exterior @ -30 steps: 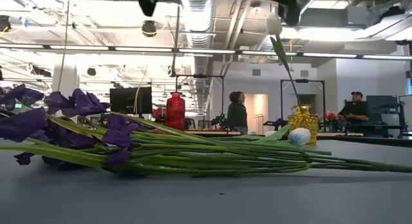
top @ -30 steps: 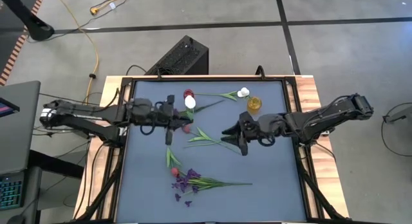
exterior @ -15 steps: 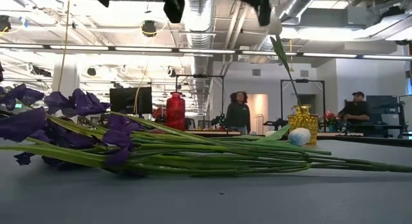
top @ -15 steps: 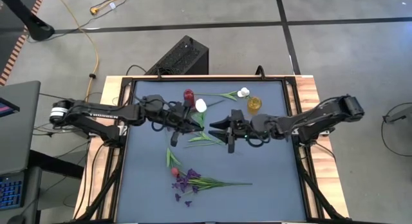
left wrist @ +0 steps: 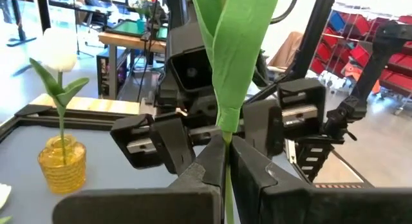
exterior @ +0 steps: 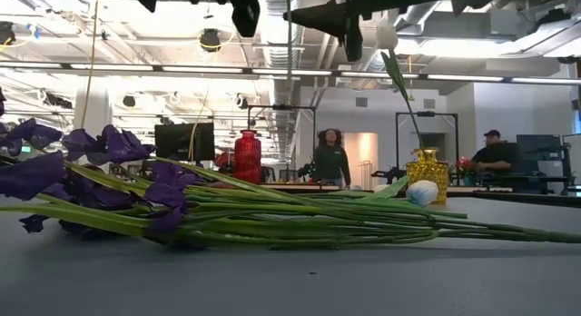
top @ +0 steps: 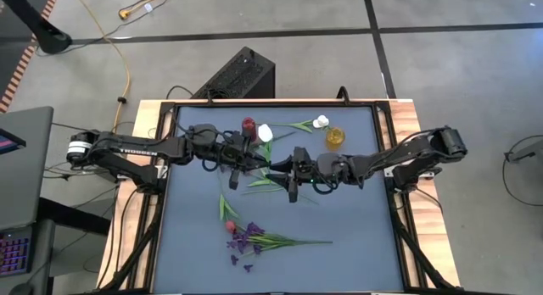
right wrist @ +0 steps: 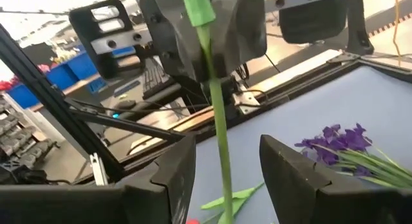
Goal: Sort flowers into vase by color
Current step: Put the white flower into the yellow vase
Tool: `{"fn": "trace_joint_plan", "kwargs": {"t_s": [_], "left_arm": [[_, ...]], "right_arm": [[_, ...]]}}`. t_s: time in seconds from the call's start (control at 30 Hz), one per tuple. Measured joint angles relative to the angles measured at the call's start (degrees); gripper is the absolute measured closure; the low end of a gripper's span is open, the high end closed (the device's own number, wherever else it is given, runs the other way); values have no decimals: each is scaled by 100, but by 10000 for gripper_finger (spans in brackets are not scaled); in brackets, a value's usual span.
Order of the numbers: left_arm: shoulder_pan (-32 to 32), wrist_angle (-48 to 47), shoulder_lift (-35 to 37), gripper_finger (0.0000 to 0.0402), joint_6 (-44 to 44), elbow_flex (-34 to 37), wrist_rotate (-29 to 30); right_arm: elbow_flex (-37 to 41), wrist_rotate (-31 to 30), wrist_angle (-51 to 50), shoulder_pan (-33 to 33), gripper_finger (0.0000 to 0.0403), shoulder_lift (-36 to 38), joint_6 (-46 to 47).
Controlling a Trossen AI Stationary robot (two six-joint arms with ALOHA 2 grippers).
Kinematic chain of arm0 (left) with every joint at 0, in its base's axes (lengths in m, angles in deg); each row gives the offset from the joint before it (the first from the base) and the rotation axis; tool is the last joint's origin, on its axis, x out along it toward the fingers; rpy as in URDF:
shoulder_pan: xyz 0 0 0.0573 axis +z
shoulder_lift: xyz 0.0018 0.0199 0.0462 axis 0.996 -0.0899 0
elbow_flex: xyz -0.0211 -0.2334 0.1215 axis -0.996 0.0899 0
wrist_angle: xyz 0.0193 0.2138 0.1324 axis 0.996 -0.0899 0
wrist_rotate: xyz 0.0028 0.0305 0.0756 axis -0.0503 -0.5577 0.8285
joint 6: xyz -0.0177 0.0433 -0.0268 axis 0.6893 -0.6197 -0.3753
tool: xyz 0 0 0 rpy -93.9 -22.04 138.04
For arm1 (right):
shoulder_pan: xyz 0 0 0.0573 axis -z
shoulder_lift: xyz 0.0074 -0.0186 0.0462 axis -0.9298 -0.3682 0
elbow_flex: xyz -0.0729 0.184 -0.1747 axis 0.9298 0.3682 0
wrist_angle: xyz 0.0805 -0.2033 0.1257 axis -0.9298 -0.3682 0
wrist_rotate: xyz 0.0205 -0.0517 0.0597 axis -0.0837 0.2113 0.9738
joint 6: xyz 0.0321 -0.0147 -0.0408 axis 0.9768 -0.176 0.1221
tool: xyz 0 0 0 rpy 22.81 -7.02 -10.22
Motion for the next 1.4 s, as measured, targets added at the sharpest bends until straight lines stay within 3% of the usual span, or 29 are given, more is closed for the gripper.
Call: {"fn": "trace_joint_plan", "kwargs": {"t_s": [0.23,0.6,0.77,1.03,1.23,1.4], "left_arm": [[-2,-136,-2,401,2,0,76],[-2,-209,-2,401,84,0,362],[-2,-259,-2,394,46,0,376],[-2,-287,13,284,50,-2,220],[146,-656,383,206,78,-4,239],[406,-1431,692,189,86,-2,435]], "right_arm": [[-21,17,-29,88,242,41,-370],[-21,23,-31,82,383,43,-435],[-21,21,-55,81,380,60,-266],[-21,17,-445,81,385,535,-291],[-21,-317,-2181,-15,384,1413,-287],[-24,-922,-3645,-244,384,2382,-283]]}}
